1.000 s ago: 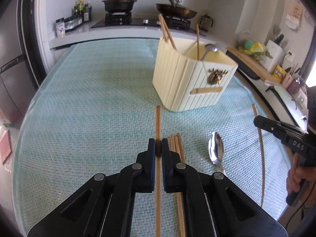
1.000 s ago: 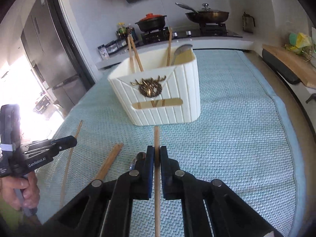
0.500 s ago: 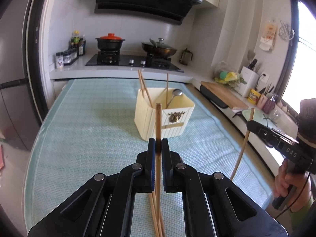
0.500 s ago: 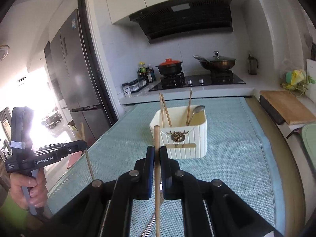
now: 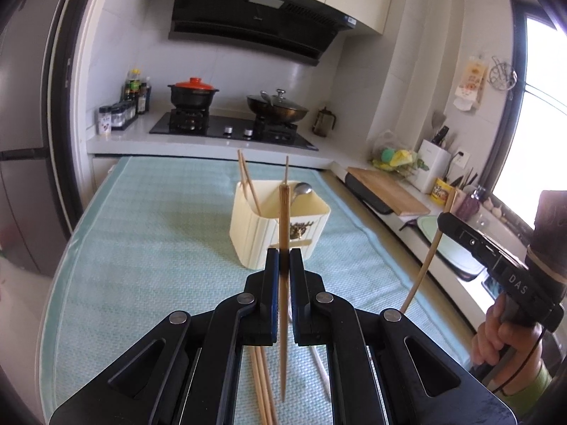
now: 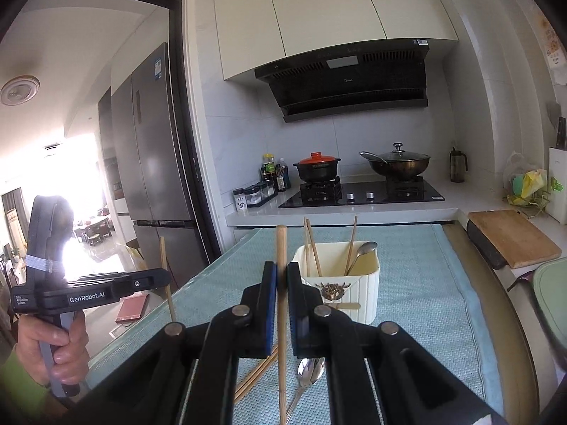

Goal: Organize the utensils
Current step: 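Lift both held chopsticks and carry them over the cream holder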

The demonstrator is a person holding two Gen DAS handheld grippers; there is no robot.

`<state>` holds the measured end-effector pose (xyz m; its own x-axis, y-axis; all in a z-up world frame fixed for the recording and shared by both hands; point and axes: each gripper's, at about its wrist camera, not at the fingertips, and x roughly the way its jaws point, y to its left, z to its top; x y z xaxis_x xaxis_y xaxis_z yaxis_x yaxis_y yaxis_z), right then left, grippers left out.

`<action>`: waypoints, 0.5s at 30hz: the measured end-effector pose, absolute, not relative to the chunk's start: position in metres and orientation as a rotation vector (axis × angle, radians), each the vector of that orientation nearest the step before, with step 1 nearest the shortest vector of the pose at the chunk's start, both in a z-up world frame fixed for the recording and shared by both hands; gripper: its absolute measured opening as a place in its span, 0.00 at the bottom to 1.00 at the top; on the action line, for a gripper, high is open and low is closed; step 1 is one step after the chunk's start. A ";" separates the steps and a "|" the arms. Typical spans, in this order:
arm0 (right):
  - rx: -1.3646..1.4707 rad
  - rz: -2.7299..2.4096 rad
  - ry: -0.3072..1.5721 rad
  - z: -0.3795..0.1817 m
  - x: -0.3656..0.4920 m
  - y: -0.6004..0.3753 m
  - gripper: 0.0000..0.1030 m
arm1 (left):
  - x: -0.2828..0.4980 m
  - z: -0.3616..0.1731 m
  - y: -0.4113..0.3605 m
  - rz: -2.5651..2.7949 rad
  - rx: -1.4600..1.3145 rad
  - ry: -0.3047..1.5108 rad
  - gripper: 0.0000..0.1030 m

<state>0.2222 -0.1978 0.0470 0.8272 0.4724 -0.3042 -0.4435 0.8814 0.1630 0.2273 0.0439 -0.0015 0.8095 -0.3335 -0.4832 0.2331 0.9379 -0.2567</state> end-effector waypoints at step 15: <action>0.079 0.470 0.430 0.037 0.255 -0.208 0.06 | 0.256 -0.001 0.046 -0.285 -0.184 0.595 0.03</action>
<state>0.2546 -0.2079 0.0374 0.8039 0.4547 -0.3834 -0.4220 0.8903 0.1711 0.2557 0.0463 -0.0012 0.7909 -0.3156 -0.5243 0.2106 0.9448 -0.2511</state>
